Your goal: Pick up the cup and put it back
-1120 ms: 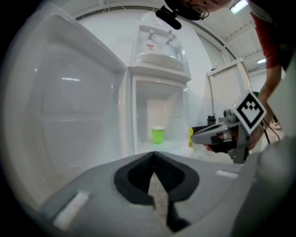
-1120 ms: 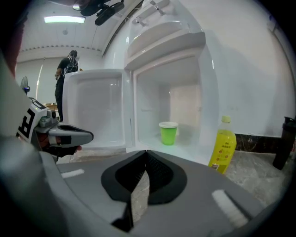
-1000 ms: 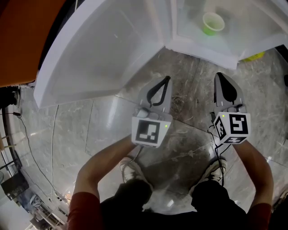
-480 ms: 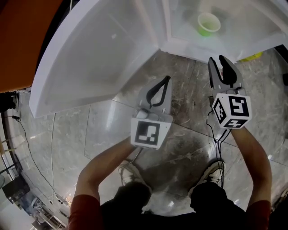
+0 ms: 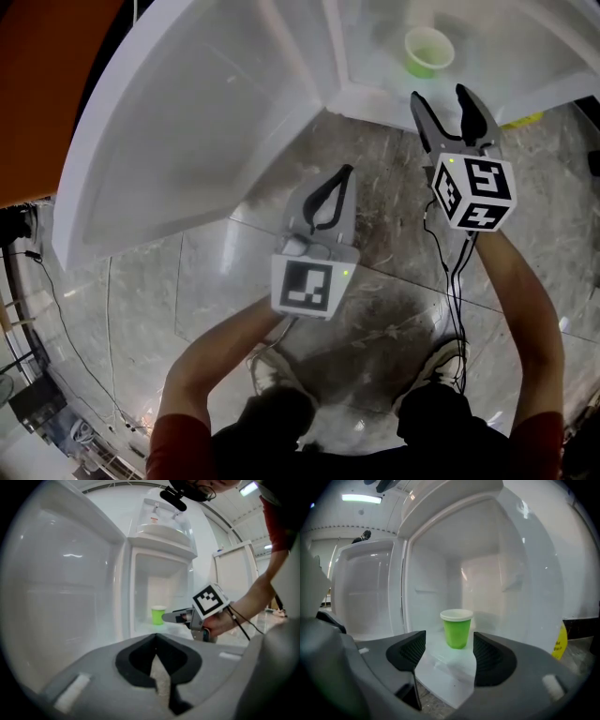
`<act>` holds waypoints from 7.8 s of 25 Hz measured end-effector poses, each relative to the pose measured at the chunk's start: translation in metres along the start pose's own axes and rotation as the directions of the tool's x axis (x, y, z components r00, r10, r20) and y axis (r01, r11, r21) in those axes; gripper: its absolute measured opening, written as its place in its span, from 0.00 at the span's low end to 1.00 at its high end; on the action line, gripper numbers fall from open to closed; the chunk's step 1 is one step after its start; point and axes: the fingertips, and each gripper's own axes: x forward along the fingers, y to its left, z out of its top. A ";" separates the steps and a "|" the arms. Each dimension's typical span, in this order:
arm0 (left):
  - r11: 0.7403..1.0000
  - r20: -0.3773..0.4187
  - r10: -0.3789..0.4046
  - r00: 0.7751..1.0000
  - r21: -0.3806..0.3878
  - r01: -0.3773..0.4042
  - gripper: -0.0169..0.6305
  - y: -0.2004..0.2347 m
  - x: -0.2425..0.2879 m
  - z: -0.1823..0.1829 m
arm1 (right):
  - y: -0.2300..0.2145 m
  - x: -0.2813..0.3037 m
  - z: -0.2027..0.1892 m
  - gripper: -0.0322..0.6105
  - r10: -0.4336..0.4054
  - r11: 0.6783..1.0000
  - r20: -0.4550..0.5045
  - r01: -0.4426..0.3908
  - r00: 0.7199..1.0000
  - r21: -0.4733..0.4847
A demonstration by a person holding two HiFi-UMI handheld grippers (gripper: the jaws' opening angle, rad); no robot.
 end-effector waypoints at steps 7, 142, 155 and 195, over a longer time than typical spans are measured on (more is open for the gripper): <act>0.999 -0.011 0.011 1.000 -0.034 -0.011 0.03 0.001 0.003 -0.006 | -0.008 0.023 0.009 0.56 -0.003 1.000 0.003 0.003 1.000 0.009; 0.993 0.037 -0.011 0.999 0.120 0.006 0.03 -0.024 -0.082 -0.006 | 0.119 -0.168 -0.060 0.47 0.289 0.956 -0.149 -0.292 0.946 0.001; 0.995 0.023 -0.005 1.000 0.102 0.002 0.03 -0.018 -0.065 -0.016 | 0.101 -0.134 -0.060 0.47 0.251 0.966 -0.127 -0.256 0.960 -0.027; 1.000 -0.044 0.005 0.999 0.016 -0.004 0.03 0.000 -0.029 -0.053 | -0.006 0.019 0.005 0.47 -0.047 0.993 0.071 0.054 0.996 -0.104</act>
